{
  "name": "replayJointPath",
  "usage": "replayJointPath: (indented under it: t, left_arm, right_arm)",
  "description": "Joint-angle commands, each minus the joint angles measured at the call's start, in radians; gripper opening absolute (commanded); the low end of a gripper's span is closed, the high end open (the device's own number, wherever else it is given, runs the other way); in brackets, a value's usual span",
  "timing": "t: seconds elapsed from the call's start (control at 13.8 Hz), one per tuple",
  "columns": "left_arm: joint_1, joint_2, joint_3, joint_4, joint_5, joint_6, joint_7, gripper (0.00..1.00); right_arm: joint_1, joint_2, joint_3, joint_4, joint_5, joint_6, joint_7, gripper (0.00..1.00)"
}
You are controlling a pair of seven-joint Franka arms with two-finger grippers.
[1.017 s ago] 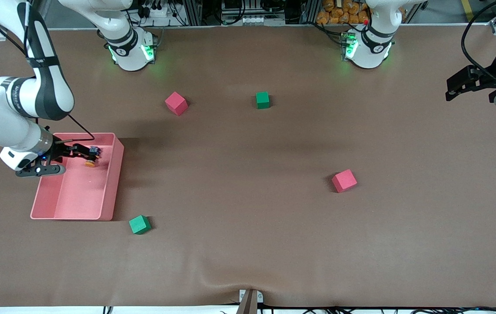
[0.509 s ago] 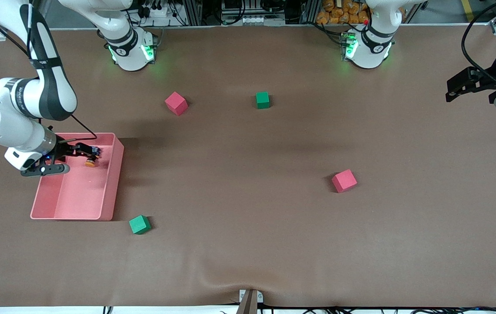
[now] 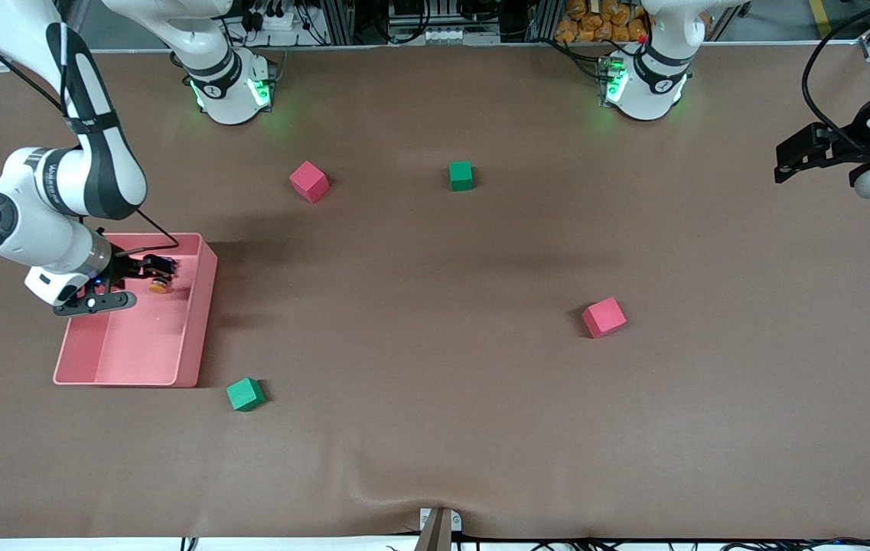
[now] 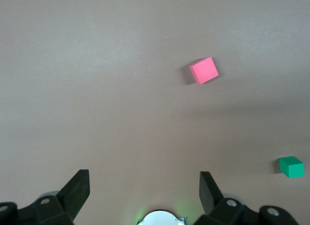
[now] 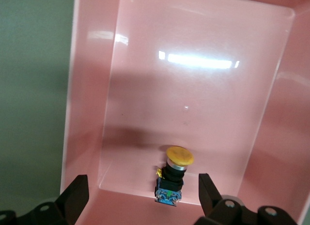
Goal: Place and upright button with both arms
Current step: 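Lower the right gripper into the tray over the yellow button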
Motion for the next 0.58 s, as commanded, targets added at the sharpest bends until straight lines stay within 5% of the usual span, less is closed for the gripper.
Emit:
replayJointPath:
  t: [0.0, 0.22, 0.51]
  left_arm:
    - [0.003, 0.002, -0.002, 0.003, -0.001, 0.01, 0.027, 1.0]
    - [0.001, 0.004, -0.004, 0.003, -0.001, 0.023, 0.027, 1.0]
    - [-0.004, 0.025, -0.004, 0.003, -0.001, 0.052, 0.012, 1.0]
  right_arm:
    - [0.001, 0.013, 0.001, -0.015, -0.015, 0.018, -0.059, 1.0]
    - [0.001, 0.028, 0.001, -0.034, -0.015, 0.043, -0.061, 1.0]
    - [-0.01, 0.028, -0.001, -0.151, -0.015, 0.237, -0.061, 1.0]
